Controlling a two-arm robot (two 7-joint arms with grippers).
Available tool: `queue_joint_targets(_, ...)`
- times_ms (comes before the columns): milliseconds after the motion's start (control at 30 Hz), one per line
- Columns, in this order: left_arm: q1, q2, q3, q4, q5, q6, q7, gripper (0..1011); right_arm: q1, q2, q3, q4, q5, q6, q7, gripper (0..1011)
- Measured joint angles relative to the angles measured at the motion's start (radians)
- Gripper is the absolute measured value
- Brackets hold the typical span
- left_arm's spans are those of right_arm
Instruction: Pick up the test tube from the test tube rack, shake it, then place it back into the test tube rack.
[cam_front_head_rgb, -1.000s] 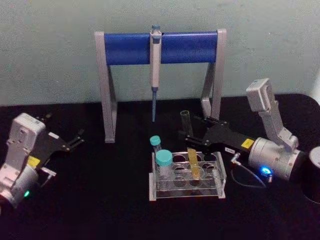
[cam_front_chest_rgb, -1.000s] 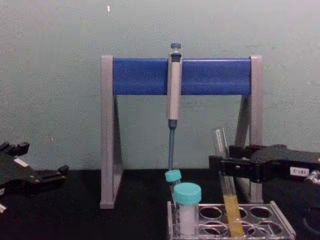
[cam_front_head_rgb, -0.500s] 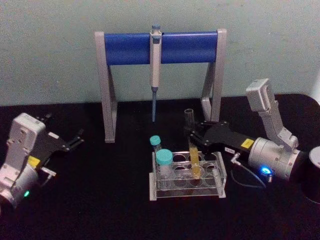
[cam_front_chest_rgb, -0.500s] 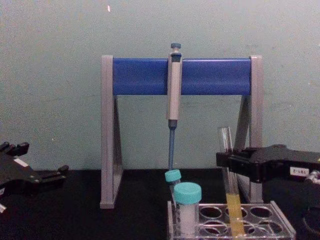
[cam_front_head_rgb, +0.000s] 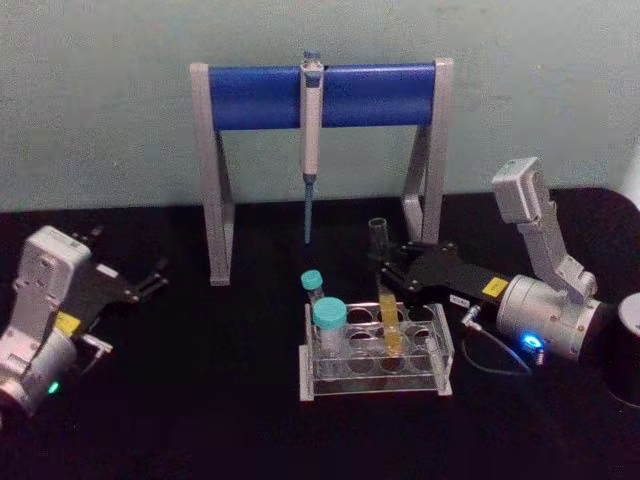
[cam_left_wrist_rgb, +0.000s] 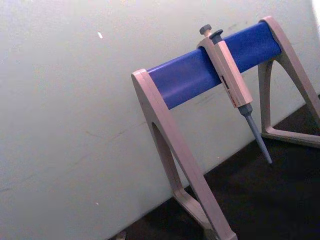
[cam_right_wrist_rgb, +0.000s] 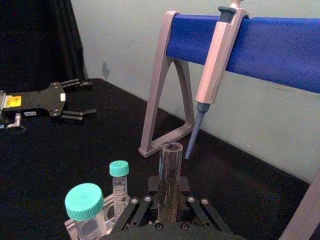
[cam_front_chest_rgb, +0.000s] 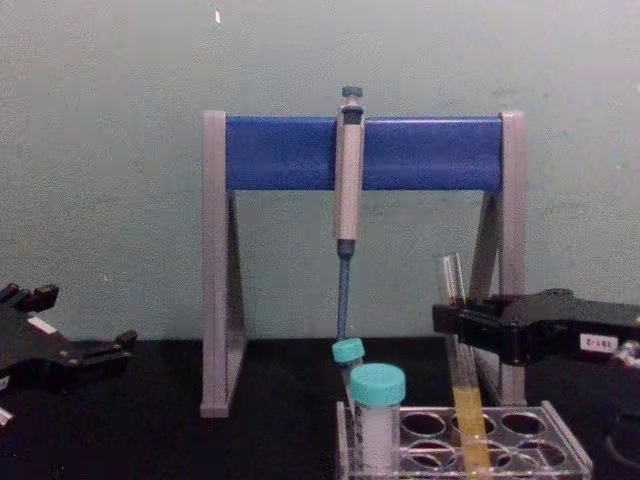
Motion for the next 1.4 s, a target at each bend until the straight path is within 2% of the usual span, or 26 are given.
queue_joint_targets(267,0.0,0.0,0.0,0.0,0.0,0.0,0.0,1001,0.0,0.001,0.0,0.0,0.0,-0.001,0.001,230)
queue_joint_targets(667,0.0,0.0,0.0,0.0,0.0,0.0,0.0,1001,-0.026,0.025,0.021,-0.062,0.049,-0.016,0.009,229)
queue_joint_targets(833,0.0,0.0,0.0,0.0,0.0,0.0,0.0,1001,-0.044,0.037,0.048,-0.119,0.072,-0.027,-0.015,229)
queue_joint_targets(1100,0.0,0.0,0.0,0.0,0.0,0.0,0.0,1001,-0.069,0.041,0.098,-0.187,0.104,-0.082,-0.051,229)
queue_joint_targets(1267,0.0,0.0,0.0,0.0,0.0,0.0,0.0,1001,-0.078,0.032,0.118,-0.193,0.098,-0.112,-0.083,229)
queue_joint_targets(1400,0.0,0.0,0.0,0.0,0.0,0.0,0.0,1001,-0.08,0.023,0.124,-0.19,0.075,-0.121,-0.108,229)
